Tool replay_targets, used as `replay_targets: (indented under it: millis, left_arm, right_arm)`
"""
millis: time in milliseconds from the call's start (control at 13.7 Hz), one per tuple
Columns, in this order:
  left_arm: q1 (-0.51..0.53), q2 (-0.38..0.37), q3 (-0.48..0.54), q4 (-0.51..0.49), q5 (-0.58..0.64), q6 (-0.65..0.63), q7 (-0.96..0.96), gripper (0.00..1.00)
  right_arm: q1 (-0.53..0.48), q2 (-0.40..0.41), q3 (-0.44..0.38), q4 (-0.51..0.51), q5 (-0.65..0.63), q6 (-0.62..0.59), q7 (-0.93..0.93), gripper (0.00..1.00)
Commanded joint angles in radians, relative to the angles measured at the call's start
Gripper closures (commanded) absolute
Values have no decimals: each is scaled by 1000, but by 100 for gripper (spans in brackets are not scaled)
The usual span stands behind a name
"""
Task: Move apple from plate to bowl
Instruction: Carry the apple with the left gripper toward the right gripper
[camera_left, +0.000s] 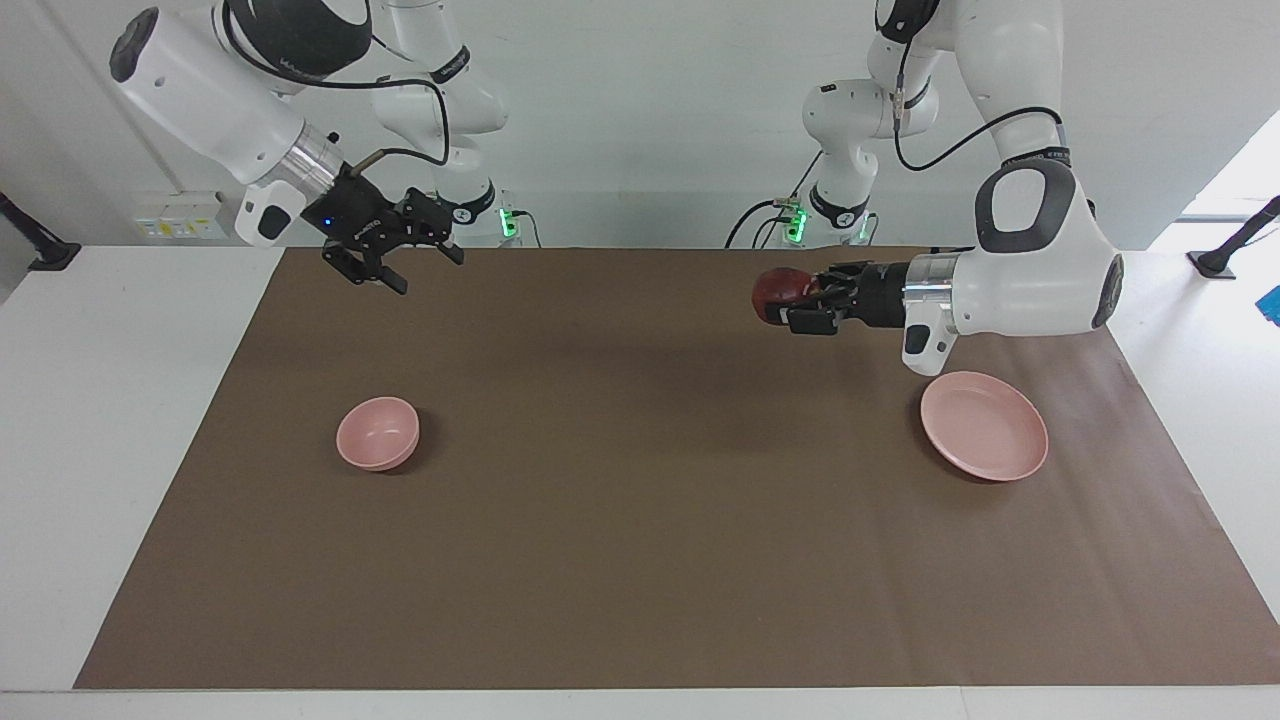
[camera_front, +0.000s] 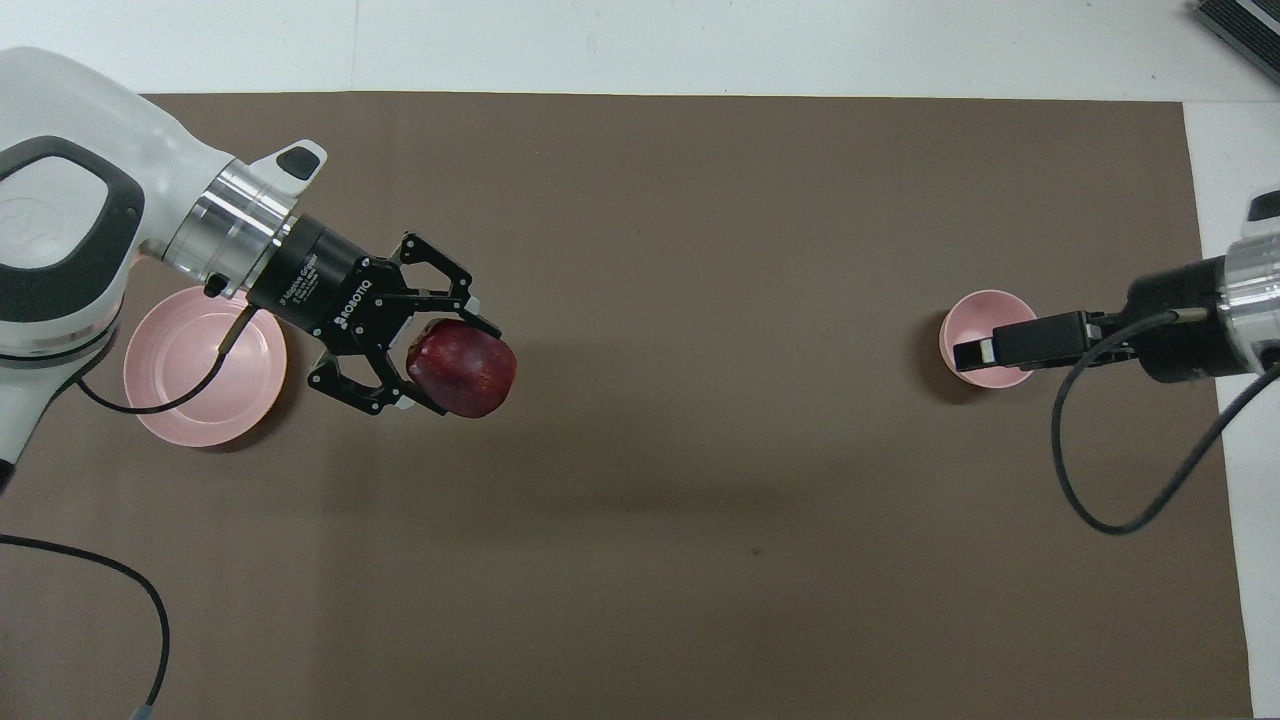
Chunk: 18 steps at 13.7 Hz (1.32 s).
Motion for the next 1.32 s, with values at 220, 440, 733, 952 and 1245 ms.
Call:
replay_targets:
  millis: [220, 440, 733, 952, 1245]
  left_arm:
    - [-4, -61, -94, -54, -242, 98, -112, 100]
    - [-78, -88, -109, -103, -318, 212, -128, 100]
    - [-199, -137, -111, -194, -499, 469, -254, 100]
    - [-283, -123, -111, -195, -543, 578, -253, 100]
    - [-365, -117, -112, -197, -588, 690, -251, 100]
  right_arm:
    - [-36, -2, 2, -164, 376, 40, -139, 0]
    - [-36, -6, 2, -187, 507, 26, -105, 0]
    - [-22, -26, 3, -220, 651, 28, -39, 0]
    - [-27, -29, 3, -224, 667, -33, 19, 0]
    - [-60, -34, 2, -222, 693, -130, 84, 0]
